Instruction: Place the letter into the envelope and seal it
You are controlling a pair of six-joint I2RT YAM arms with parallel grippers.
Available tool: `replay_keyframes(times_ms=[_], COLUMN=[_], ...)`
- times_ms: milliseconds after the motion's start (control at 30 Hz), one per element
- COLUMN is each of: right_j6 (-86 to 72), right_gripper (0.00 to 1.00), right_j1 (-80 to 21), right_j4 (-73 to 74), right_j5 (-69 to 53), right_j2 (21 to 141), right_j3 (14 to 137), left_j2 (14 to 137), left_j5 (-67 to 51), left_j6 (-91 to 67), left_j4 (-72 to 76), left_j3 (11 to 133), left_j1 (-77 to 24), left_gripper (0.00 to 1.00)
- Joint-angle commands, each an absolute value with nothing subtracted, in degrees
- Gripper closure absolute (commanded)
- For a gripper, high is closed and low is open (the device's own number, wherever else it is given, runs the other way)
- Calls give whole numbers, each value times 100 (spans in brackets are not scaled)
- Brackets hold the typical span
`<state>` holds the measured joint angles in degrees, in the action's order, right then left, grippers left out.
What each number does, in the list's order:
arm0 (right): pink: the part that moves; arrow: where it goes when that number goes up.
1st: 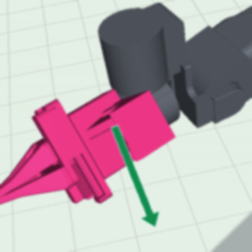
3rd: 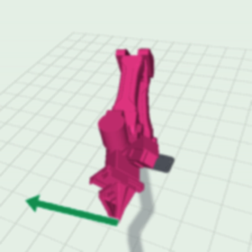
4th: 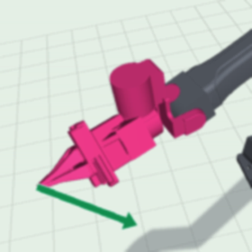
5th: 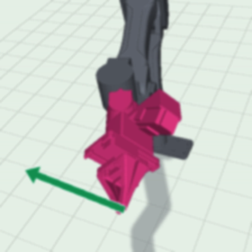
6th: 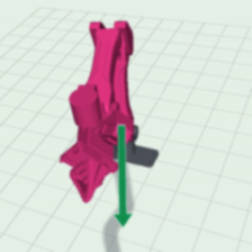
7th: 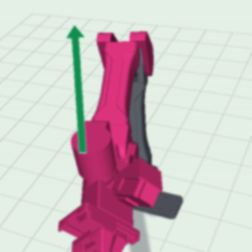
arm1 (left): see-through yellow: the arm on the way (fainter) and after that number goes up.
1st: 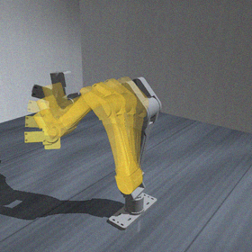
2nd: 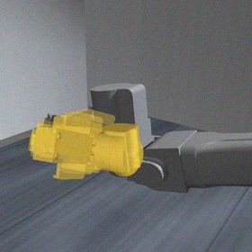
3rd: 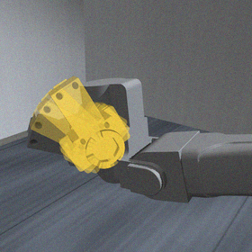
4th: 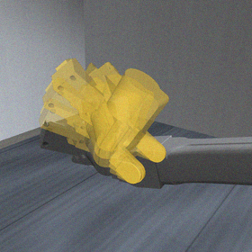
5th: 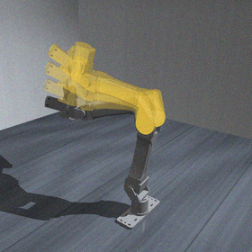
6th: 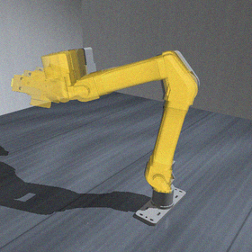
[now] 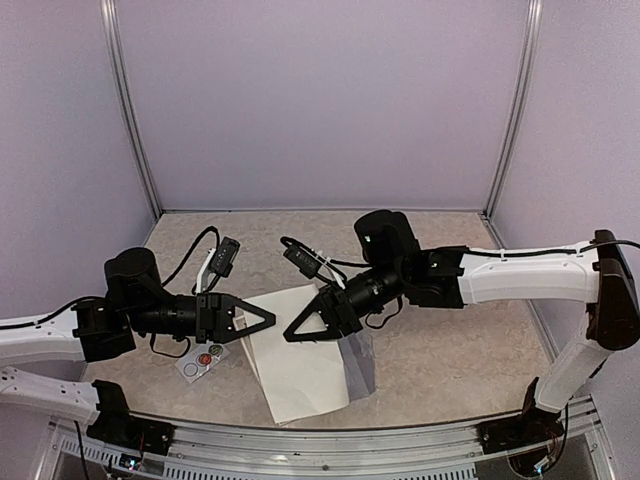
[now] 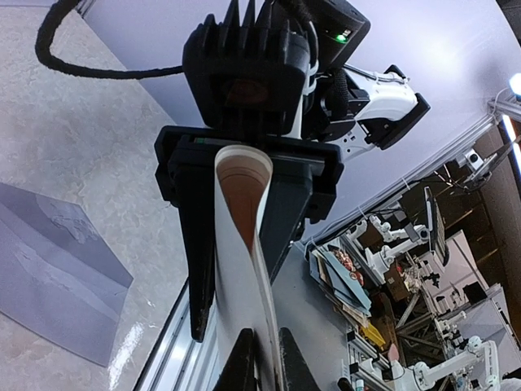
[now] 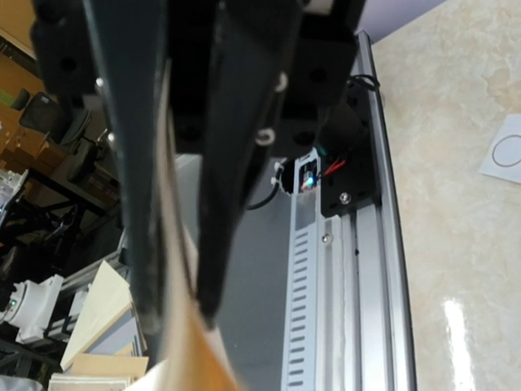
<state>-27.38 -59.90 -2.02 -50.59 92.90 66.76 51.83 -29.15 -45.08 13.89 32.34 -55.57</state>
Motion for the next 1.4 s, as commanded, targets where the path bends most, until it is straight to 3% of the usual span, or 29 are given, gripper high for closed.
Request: replay_keyframes(times_ms=[0,133,267,367,667,800,900,967,1033,1067,1133,1200,1267,1367], right_j6=[-2531,-2609,-3092,-3582,-4581,-4809,-4826,-4765,-4639,-4561,-4492,-4556,-4580,-4548], right_gripper=[79,77,50,46,54,69,92,100,100,100,100,100,100,100], right_j1=[-6055,-6055,-5906,-5756,-5691,-5682,-5687,-5687,-5687,-5687,-5645,-5561,-5484,-5435], right_j4=[109,13,-797,-1712,-3093,-3330,-3301,-3180,-2996,-2902,-2836,-2922,-2976,-2967], right_j5=[-5141,-5062,-5024,-5212,-5461,-5544,-5676,-5698,-5658,-5536,-5226,-5100,-5045,-5076], right_j2=[9246,9141,8792,8582,8697,8842,8872,8862,8832,8794,8679,8572,8510,8467], right_j3=[6839,6778,6433,6004,5840,5883,5890,5888,5898,5880,5833,5774,5737,5750], left_j2=[5227,5221,5069,4968,5035,4997,4967,4966,4972,4962,4928,4860,4747,4496], left_j5=[-3028,-3043,-2966,-3023,-3497,-3539,-3453,-3392,-3313,-3226,-3137,-3106,-3036,-2953], left_j6=[-4548,-4525,-4456,-4456,-4315,-4226,-4201,-4201,-4218,-4214,-4252,-4319,-4447,-4639], left_j4=[1699,1678,1604,1602,1553,1500,1452,1455,1442,1412,1377,1401,1446,1587], left_j3=[3261,3247,3187,3166,3312,3348,3372,3383,3392,3401,3363,3262,3115,2881], left_j1=[-5528,-5524,-5517,-5502,-5503,-5506,-5502,-5502,-5502,-5494,-5474,-5454,-5449,-5448], left_gripper=[96,100,100,100,100,100,100,100,100,93,66,54,48,48])
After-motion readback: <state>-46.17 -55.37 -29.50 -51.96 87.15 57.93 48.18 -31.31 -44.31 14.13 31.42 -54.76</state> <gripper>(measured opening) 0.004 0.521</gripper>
